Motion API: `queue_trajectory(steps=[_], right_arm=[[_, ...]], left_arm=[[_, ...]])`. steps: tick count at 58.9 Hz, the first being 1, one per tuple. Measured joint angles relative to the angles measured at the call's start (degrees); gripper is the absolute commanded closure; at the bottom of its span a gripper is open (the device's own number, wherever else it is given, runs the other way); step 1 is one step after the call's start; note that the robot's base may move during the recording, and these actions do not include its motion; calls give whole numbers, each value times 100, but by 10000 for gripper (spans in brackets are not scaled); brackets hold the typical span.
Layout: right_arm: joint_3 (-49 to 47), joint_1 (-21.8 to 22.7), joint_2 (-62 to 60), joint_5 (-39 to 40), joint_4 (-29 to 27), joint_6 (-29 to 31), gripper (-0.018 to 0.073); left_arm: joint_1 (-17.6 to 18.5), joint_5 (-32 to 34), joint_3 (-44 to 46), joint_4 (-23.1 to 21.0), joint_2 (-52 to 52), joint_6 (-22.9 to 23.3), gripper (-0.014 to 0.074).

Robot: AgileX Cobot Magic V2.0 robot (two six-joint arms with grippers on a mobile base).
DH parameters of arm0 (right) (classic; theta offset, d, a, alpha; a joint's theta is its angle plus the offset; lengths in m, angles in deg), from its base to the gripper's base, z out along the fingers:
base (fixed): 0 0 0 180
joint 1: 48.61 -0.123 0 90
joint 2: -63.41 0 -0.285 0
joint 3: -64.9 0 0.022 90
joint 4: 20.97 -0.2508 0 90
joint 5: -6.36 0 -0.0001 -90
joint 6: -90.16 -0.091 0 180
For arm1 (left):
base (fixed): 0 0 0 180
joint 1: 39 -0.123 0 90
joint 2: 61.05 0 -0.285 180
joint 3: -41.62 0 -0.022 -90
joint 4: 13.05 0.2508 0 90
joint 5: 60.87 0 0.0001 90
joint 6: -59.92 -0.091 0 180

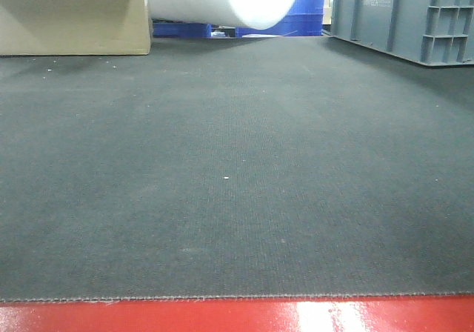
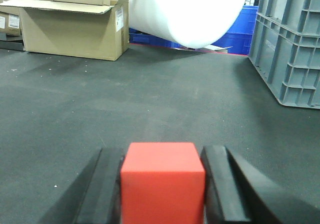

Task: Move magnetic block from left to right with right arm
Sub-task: 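Drive up to the second dark table near the grey crates, then lower the red cube onto the second table with the right gripper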

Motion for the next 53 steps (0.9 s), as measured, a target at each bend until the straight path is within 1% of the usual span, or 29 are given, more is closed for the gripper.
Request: queue_trajectory(steps=[16,22,27,38,45,53], right_arm=[[-28,0,64,11,-136,0,367],[-313,0,383,0,-280,0,367],[-777,0,956,0,-303,33,367],[-1846,-40,2660,0,-353,484,367],[-2448,-307,3894,-37,-366,732,367],[-3067,-812,5114,-182,-366,797,367]], left_arm=[[0,0,0,0,0,0,713],[0,0,0,0,0,0,713],[0,0,0,0,0,0,713],[0,0,0,0,0,0,713],[0,0,0,0,0,0,713],[0,0,0,0,0,0,713]])
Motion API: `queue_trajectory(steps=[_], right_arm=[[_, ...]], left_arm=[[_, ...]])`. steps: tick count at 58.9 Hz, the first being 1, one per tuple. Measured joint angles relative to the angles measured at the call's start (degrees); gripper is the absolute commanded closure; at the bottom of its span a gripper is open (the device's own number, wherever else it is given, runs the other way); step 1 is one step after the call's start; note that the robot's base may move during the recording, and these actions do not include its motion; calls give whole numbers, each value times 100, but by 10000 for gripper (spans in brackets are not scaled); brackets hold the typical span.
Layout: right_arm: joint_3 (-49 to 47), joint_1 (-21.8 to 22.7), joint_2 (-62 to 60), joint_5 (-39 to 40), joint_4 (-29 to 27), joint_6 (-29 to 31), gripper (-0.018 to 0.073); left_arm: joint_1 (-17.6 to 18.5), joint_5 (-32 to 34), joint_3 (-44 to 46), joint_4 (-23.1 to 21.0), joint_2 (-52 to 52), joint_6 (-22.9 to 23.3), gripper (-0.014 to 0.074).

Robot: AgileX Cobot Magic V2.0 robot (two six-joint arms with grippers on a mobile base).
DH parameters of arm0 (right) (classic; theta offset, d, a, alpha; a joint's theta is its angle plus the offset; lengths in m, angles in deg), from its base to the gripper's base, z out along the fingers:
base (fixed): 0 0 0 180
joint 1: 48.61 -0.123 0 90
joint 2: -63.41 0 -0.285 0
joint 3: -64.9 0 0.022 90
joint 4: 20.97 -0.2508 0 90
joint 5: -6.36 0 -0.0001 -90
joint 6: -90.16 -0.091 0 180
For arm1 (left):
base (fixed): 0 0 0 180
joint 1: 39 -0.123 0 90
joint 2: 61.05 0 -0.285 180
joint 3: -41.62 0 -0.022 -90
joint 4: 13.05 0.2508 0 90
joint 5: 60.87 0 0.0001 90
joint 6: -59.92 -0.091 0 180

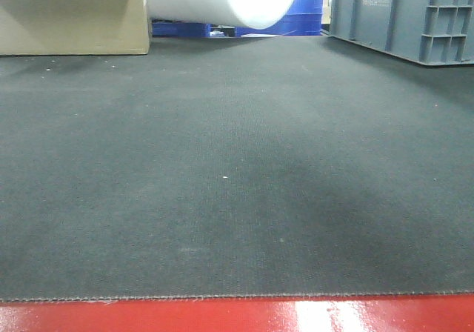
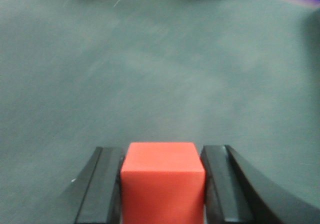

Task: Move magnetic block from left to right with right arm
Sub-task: 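Lower the red cube onto the second table with the right gripper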

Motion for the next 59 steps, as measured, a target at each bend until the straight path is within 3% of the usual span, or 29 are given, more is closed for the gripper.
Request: queue_trajectory(steps=[13,28,59], right_arm=[[-1094,-633,1831,-710,-246,13,367],[-2346,-645,3566,-1669,-647,-103,367],[-2754,-645,5267,-1744,-837,-282,365]], left_arm=[[0,0,0,0,0,0,713],[0,0,0,0,0,0,713],[0,0,0,0,0,0,713]])
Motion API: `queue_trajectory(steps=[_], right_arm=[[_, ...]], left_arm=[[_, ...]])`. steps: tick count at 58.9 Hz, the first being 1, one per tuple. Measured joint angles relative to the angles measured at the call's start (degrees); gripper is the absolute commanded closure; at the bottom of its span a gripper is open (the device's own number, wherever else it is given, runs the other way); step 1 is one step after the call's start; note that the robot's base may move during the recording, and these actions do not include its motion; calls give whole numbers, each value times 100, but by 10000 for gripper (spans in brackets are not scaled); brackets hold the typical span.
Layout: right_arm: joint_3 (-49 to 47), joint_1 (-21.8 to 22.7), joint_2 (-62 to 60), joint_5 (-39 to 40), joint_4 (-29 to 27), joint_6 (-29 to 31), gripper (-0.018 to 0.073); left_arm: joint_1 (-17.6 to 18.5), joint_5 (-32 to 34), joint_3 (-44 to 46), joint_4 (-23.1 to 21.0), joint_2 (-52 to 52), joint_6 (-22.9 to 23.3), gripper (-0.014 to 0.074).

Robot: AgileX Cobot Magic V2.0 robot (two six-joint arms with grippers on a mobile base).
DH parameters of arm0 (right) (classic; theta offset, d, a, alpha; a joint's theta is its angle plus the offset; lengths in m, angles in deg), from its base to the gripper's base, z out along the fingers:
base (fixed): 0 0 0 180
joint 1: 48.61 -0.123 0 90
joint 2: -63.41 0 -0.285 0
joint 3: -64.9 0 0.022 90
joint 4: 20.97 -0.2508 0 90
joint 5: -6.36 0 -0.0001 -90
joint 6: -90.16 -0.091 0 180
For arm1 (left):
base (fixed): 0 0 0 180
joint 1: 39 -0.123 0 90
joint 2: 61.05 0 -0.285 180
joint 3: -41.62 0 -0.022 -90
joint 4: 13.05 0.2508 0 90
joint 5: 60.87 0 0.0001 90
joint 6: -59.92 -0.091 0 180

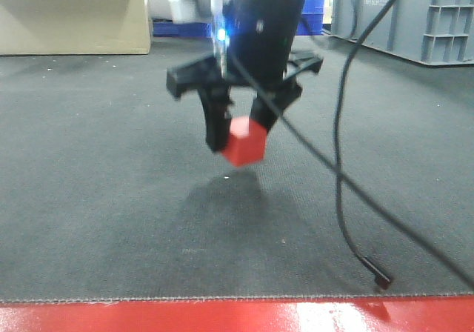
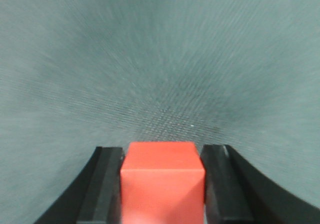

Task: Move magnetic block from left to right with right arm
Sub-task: 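Lower the red cube onto the second table with the right gripper, then open the right gripper and lift it away from the cube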

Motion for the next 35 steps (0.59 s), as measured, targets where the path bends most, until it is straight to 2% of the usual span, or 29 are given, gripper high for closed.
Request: queue_trajectory(steps=[3,7,11,16,18,22,35], right_arm=[[0,0,86,0,-4,0,360],[0,0,138,10,-14,0,299],[-4,0,140,10,-14,0,170],[-58,0,140,10,-18,0,-42],[-70,0,140,10,-18,0,-94],[-91,0,140,10,-18,0,-65],[-91,0,-47,-117,-107,-10,-61]], left_arm=[[0,0,0,0,0,0,713],[0,0,0,0,0,0,713],[0,0,0,0,0,0,713],[0,0,0,0,0,0,713],[0,0,0,0,0,0,713],[0,0,0,0,0,0,713],[0,0,0,0,0,0,713]])
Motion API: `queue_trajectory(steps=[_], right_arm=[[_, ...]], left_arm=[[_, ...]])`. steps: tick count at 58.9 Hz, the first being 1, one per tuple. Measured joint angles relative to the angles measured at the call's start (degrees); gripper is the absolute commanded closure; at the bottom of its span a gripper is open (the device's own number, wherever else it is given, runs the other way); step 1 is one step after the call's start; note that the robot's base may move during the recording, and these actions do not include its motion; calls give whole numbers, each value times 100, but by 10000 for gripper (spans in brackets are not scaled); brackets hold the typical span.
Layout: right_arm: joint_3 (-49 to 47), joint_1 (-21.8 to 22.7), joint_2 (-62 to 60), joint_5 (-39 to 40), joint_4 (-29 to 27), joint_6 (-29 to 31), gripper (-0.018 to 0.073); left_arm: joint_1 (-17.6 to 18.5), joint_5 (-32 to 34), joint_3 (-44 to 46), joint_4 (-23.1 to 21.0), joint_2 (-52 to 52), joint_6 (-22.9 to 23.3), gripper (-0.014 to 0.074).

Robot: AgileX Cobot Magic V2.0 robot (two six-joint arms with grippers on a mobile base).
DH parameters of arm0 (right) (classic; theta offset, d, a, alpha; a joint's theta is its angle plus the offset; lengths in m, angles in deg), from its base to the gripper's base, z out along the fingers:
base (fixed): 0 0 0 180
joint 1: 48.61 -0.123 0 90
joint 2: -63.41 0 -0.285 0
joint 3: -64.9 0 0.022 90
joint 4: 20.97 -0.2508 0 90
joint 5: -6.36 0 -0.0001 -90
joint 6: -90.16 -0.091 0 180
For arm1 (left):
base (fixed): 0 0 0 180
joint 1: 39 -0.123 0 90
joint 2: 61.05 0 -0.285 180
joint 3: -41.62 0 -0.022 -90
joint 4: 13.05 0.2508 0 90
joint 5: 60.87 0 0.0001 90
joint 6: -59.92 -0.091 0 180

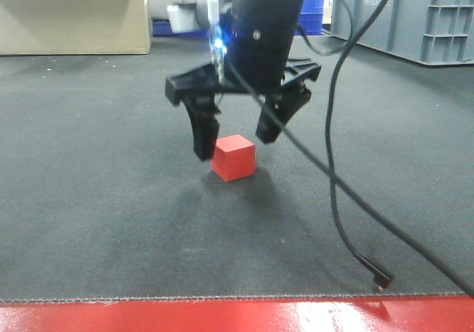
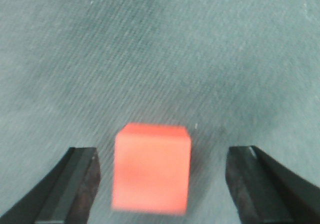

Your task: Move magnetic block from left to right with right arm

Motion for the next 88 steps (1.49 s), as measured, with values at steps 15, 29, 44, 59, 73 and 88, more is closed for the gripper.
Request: queue_trajectory(steps=[15,29,44,59,73,88], right_arm=[[84,0,-888,-14,-75,-36,263],[1127,0,-2075,509,-84,-46,501],[3065,0,-3665,1705,-84,-46,501],[5151,0,-5604,2956,-84,-46,501],[6197,0,-7404,3284,-84,-47,501],[6347,0,-8879,3164,-84,-47,501]], left_arm=[[0,0,0,0,0,0,713],[0,0,0,0,0,0,713],[0,0,0,0,0,0,712],[0,0,0,0,0,0,713],[0,0,0,0,0,0,713],[0,0,0,0,0,0,713]])
